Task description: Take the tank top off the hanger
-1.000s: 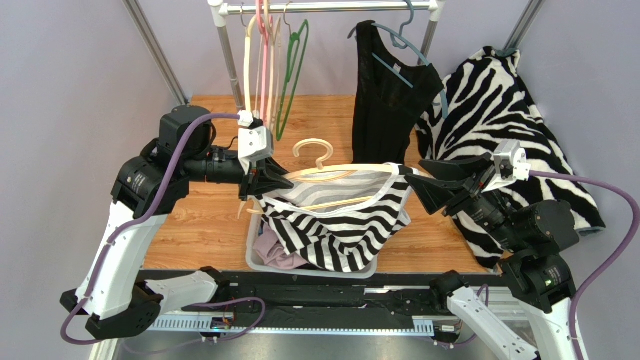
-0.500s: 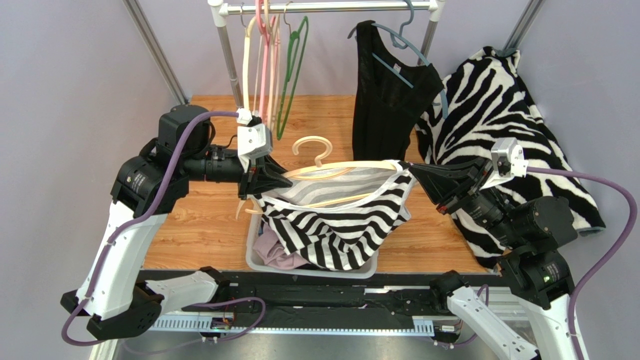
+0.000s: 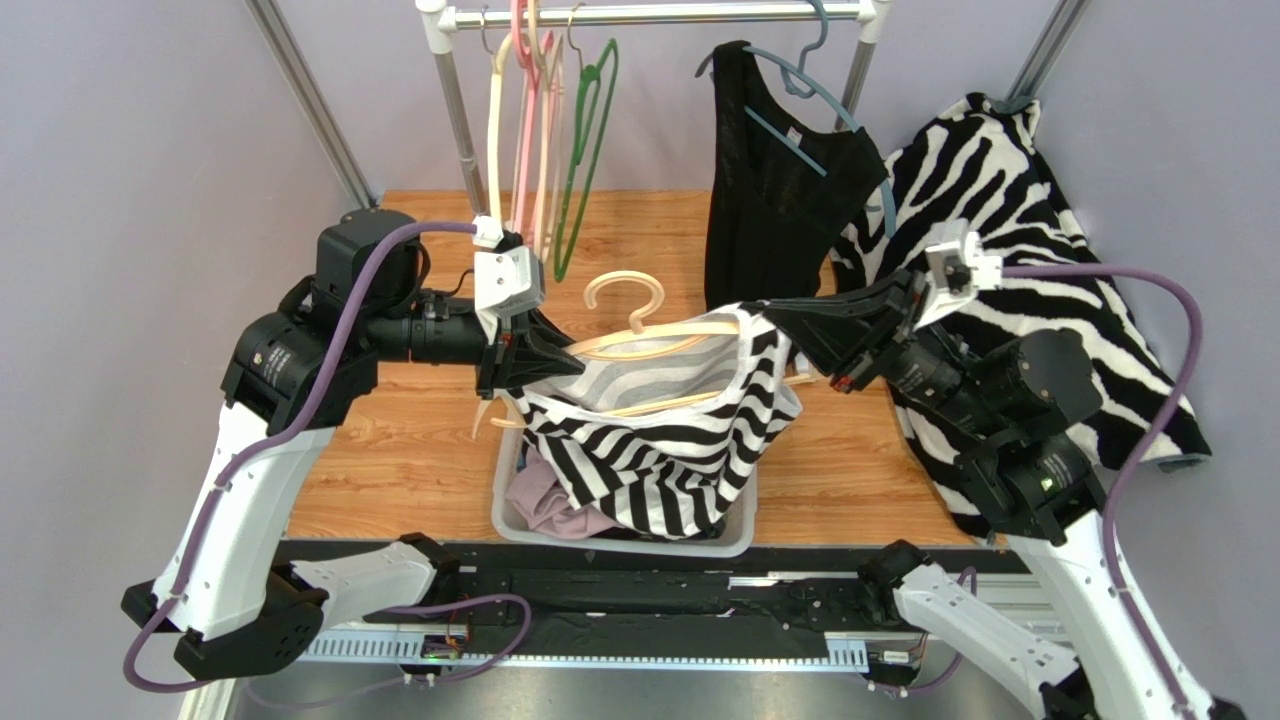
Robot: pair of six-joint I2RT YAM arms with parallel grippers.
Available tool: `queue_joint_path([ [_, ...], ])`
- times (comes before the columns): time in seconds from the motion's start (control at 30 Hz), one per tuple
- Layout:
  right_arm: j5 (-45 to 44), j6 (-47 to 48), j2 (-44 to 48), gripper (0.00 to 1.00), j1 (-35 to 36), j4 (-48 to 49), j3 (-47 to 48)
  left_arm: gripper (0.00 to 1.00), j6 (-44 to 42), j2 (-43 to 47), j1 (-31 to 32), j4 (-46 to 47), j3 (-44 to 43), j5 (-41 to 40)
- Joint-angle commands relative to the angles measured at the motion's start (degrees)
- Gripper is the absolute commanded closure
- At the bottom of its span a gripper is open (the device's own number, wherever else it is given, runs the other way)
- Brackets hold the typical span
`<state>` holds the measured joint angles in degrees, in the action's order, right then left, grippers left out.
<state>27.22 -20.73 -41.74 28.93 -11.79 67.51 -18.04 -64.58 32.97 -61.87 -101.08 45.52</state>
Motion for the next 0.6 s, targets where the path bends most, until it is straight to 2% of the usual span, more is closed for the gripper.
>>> queue_joint_path([
  [0.0,-5.31,6.03,-4.22,1.00,11.12,2.22,5.00,0.97,1.08,-0.29,-0.01,4.03,-1.23,3.00],
  [0.03,-10.04,8.58,-5.27,1.00,17.50,-0.14,5.70,0.97,1.08,-0.46,-0.01,4.03,-1.75,3.00],
  [0.13,-18.22,15.53,-8.96,1.00,27.20,-3.40,8.43,0.96,1.17,-1.25,0.08,4.38,-2.46,2.56],
  [0.23,-20.97,17.74,-10.82,1.00,30.56,-3.76,9.57,0.96,1.08,-1.52,-0.01,4.47,-2.63,2.65],
  [0.37,-23.61,19.32,-11.00,0.99,30.75,-3.76,10.98,0.96,0.82,-1.26,-0.01,4.56,-2.11,1.95],
  [0.4,-24.40,19.85,-10.91,0.78,30.84,-4.11,11.50,0.96,0.82,-1.25,0.07,4.56,-2.11,1.77],
  [0.43,-27.02,20.55,-10.74,0.65,31.01,-4.81,12.12,0.96,0.82,-1.25,-0.01,4.74,-2.19,1.25],
  [0.47,-29.31,22.12,-9.95,0.58,30.93,-4.65,12.12,0.96,1.08,-1.08,0.07,4.91,-2.11,1.07],
  [0.57,-34.33,25.64,-9.07,0.28,31.80,-5.08,13.00,0.96,1.43,-1.17,-0.10,5.35,-2.19,0.01],
])
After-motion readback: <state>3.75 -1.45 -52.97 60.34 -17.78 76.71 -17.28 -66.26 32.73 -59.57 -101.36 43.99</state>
